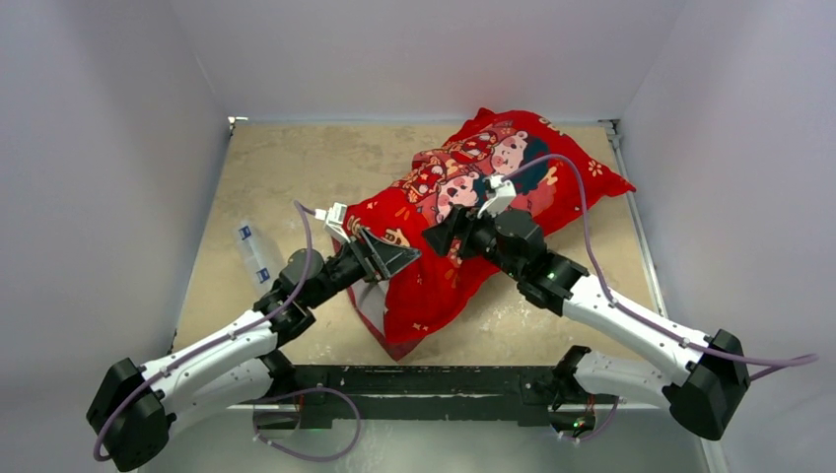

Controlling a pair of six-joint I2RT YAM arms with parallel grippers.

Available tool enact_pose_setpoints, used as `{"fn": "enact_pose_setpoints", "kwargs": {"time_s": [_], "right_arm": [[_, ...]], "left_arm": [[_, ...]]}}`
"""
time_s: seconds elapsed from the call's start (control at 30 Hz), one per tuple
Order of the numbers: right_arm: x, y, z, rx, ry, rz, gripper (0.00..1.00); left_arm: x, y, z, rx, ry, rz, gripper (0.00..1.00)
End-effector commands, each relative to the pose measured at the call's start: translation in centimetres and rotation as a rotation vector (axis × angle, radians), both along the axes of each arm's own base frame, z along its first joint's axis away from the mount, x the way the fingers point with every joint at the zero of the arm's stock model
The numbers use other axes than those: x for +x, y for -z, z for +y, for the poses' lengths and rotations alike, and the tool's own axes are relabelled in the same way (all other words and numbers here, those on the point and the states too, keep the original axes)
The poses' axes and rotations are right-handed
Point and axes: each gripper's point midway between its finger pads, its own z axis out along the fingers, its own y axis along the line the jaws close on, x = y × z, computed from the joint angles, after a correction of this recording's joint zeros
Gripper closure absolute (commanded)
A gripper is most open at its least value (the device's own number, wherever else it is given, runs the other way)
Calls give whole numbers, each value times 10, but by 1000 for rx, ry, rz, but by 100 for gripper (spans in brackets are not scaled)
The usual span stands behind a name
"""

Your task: Remove the pillowcase from the pillow

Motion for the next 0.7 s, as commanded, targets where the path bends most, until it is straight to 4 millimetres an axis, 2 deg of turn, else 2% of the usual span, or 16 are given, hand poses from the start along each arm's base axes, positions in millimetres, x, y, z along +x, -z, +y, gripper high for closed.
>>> {"fn": "enact_pose_setpoints", "kwargs": {"time_s": [0.0,0.2,0.37,0.53,0.67], "right_arm": [[-15,-32,18,46,-104,-92,20],[-43,-42,40,101,-279,-146,21],[-56,-50,43,126,-340,-186,21],[-65,-38,49,126,-403,-189,21],[-62,-24,55,122,-407,-173,21]], "left_arm": [[4,-46,-8,-67,-2,-132,24],[5,-67,-9,-124,-16,-168,23],[15,-78,-11,-83,-48,-183,22],[22,-90,-11,-92,-77,-191,21],[22,-89,-7,-117,-98,-172,20]]}}
